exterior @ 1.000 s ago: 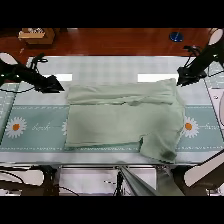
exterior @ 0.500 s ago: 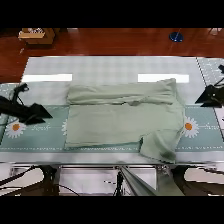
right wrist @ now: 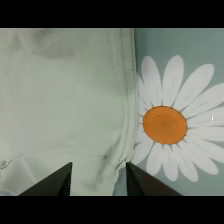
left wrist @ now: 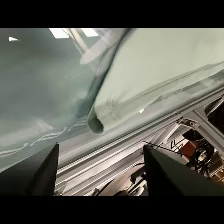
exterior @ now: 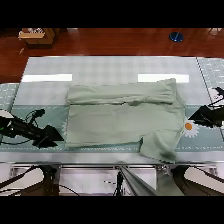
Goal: Fold the shirts.
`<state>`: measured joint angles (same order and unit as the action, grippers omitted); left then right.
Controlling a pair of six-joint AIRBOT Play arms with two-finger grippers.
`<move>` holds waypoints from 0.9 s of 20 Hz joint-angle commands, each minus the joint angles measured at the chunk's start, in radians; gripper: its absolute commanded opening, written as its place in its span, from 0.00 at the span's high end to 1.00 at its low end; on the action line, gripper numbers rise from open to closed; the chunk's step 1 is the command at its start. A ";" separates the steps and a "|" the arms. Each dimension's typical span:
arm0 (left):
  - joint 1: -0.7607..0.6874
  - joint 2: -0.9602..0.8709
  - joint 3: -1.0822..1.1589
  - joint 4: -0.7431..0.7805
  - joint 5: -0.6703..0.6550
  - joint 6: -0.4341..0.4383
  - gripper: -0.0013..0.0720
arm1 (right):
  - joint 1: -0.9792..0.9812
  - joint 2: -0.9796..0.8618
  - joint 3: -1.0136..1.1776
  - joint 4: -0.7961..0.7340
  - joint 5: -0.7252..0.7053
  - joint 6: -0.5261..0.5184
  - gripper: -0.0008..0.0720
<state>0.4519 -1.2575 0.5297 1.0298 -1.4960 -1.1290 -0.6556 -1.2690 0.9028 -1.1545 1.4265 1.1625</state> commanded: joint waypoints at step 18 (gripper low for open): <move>-0.303 -0.003 -0.043 -0.062 0.229 -0.143 0.95 | -0.004 0.094 -0.174 0.027 -0.031 -0.016 0.32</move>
<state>0.1532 -1.2602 0.4877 0.9619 -1.2587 -1.2827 -0.6594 -1.1767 0.8021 -1.1072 1.3872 1.1500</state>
